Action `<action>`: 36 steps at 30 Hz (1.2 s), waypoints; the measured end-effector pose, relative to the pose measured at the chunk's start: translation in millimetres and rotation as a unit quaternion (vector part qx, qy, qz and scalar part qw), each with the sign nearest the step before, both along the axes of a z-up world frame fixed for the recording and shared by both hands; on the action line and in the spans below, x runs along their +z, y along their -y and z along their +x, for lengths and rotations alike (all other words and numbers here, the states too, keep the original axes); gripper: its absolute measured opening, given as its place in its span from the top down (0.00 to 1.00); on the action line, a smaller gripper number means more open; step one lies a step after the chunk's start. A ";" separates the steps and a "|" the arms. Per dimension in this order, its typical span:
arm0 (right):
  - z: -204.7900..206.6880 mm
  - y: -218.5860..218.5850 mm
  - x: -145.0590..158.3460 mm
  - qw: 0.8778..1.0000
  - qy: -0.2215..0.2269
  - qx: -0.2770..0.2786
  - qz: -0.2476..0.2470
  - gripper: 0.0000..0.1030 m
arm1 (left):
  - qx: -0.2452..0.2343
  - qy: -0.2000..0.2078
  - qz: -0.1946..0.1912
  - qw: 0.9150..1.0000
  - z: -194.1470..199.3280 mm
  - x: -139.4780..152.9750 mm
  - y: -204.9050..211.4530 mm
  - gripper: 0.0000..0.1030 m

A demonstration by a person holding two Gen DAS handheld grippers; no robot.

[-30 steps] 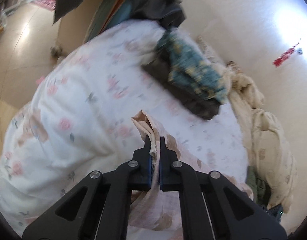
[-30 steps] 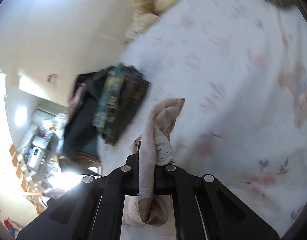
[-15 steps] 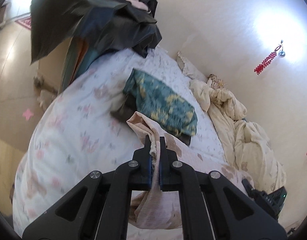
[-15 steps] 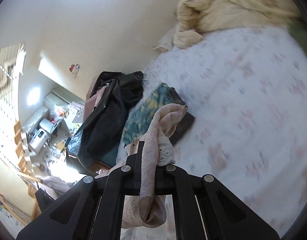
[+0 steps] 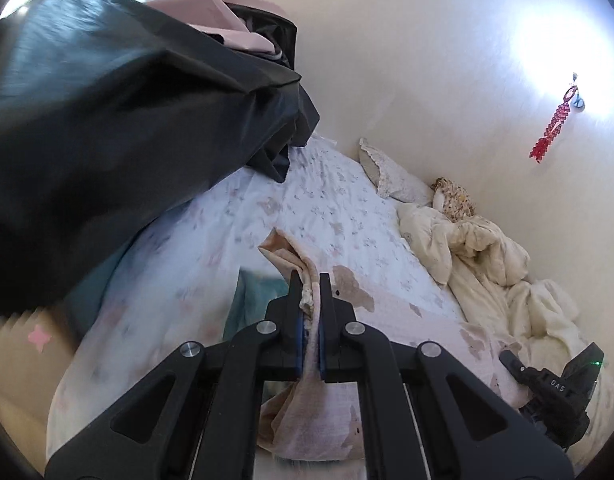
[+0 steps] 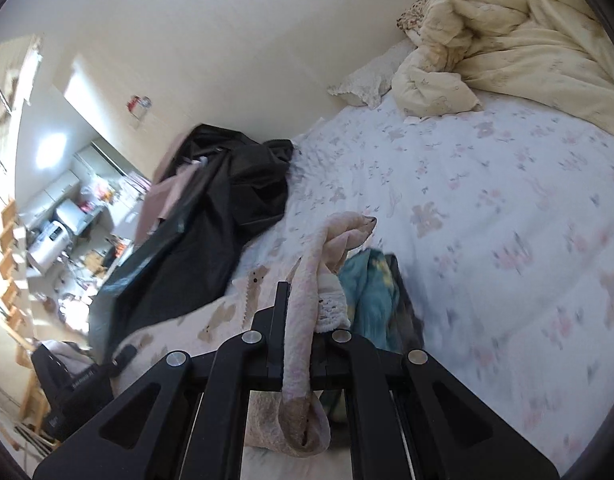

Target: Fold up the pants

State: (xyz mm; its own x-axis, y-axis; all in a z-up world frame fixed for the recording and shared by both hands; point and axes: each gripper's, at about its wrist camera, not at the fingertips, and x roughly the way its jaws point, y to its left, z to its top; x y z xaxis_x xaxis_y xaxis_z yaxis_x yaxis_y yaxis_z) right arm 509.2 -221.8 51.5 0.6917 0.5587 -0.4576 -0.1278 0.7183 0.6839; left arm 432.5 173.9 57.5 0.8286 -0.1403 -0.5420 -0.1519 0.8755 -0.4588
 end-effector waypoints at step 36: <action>-141.1 11.1 51.1 0.994 -0.008 0.007 -0.107 0.31 | 0.014 -0.079 0.193 0.978 -141.5 9.7 50.3 0.22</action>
State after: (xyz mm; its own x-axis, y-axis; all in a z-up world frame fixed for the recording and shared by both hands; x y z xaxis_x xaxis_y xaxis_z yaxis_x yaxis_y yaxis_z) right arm 368.1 -233.0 102.6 0.6764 0.4574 -0.5773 -0.1293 0.8454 0.5183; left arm 291.0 123.6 67.1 0.7308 0.1215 -0.6717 -0.2197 0.9735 -0.0629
